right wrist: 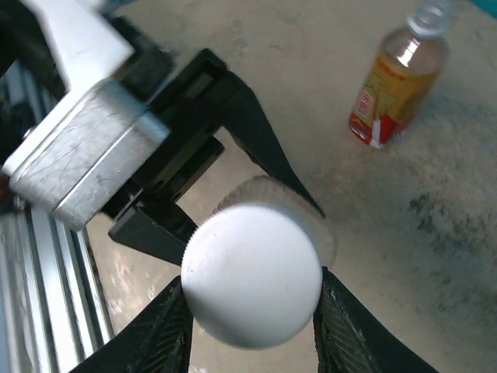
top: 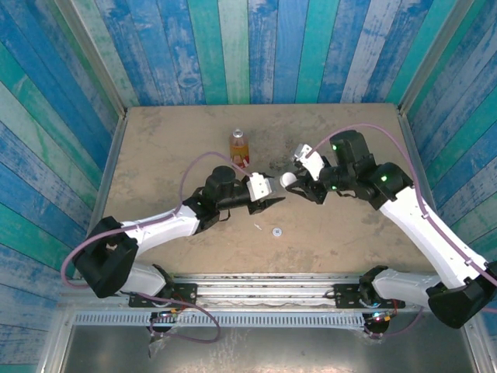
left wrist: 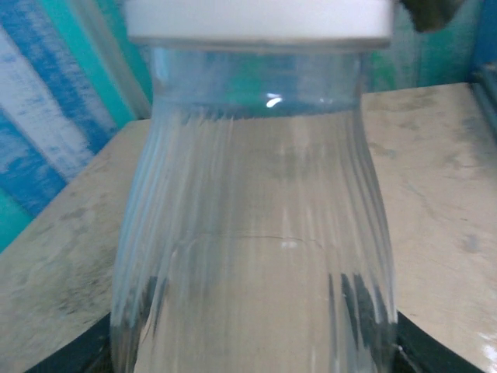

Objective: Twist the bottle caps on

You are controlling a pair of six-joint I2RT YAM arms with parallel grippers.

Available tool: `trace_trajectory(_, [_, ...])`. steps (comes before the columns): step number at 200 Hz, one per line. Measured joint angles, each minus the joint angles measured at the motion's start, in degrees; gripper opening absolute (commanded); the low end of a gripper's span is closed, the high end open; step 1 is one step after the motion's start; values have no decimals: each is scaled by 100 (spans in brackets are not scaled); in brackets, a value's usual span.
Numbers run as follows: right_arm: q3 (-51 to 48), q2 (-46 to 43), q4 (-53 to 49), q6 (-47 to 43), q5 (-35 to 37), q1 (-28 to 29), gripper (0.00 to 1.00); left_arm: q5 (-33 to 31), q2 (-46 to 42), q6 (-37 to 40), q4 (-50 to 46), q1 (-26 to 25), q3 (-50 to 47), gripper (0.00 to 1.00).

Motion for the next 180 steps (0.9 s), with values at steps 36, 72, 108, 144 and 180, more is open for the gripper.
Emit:
trace_trajectory(36, [-271,-192,179,1665,214,227,35,-717,98,28,332,28,-33,34])
trace_trajectory(72, [-286,-507,243,1432,337,321,71,-675,111,-348,601,142,-35,34])
trace_trajectory(108, [-737,-1241,1163,1078,450,323,73,129,153,-964,986,293,-57,35])
trace_trajectory(144, [-960,-1294,1893,911,428,323,72,881,214,-1244,1235,286,-74,35])
trace_trajectory(180, [-946,-866,2109,817,417,323,70,1147,216,-1296,1250,286,-74,35])
